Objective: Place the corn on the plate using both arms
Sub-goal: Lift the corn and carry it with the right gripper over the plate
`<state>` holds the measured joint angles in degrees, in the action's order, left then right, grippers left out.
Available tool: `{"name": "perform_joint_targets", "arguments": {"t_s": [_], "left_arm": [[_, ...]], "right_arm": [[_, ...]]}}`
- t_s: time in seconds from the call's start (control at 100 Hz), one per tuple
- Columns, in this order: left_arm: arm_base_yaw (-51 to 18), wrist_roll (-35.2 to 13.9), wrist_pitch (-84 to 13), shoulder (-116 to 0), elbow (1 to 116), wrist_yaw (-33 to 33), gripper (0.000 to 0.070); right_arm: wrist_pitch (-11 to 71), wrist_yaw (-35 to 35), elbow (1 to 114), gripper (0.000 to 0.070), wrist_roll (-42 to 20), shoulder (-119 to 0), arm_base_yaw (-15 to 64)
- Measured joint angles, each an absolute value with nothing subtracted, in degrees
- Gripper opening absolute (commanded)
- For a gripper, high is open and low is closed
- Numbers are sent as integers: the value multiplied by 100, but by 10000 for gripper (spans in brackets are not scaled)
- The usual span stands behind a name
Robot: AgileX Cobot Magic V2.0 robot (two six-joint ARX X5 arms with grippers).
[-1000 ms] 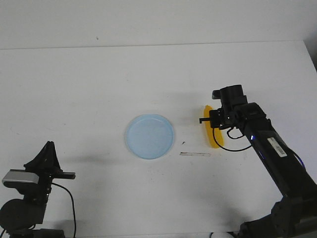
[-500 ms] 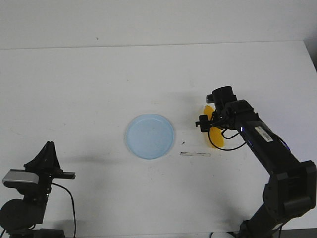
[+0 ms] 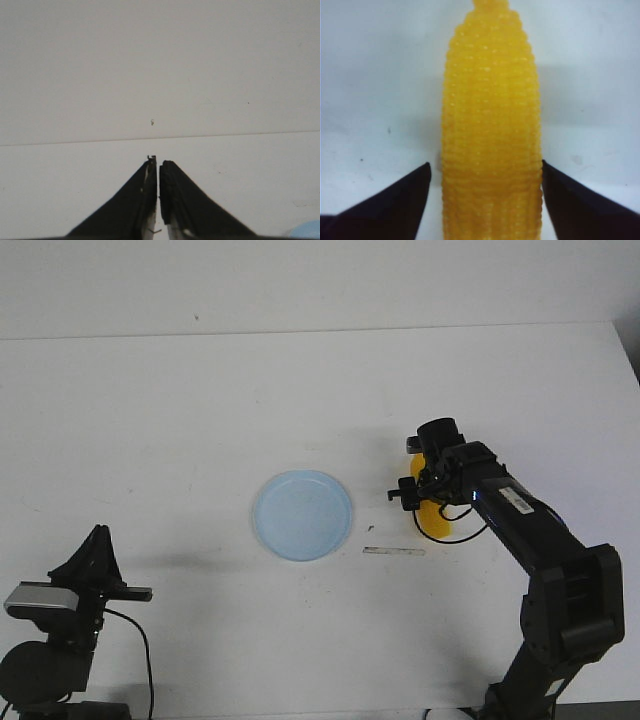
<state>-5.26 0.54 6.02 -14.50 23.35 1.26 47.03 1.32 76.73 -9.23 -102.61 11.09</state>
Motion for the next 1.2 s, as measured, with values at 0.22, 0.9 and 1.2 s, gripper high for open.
{"name": "perform_joint_targets", "arguments": {"t_s": [0.22, 0.9, 1.2], "left_arm": [[-526, 54, 602, -1450, 2335, 126, 1], [-526, 54, 602, -1450, 2338, 126, 1], [-526, 54, 602, -1450, 2338, 126, 1]], "right_arm": [[4751, 123, 7701, 333, -923, -10261, 1109], [3900, -2180, 8458, 334, -1439, -10320, 2945], [3614, -2230, 8455, 354, -1723, -10851, 3426]]}}
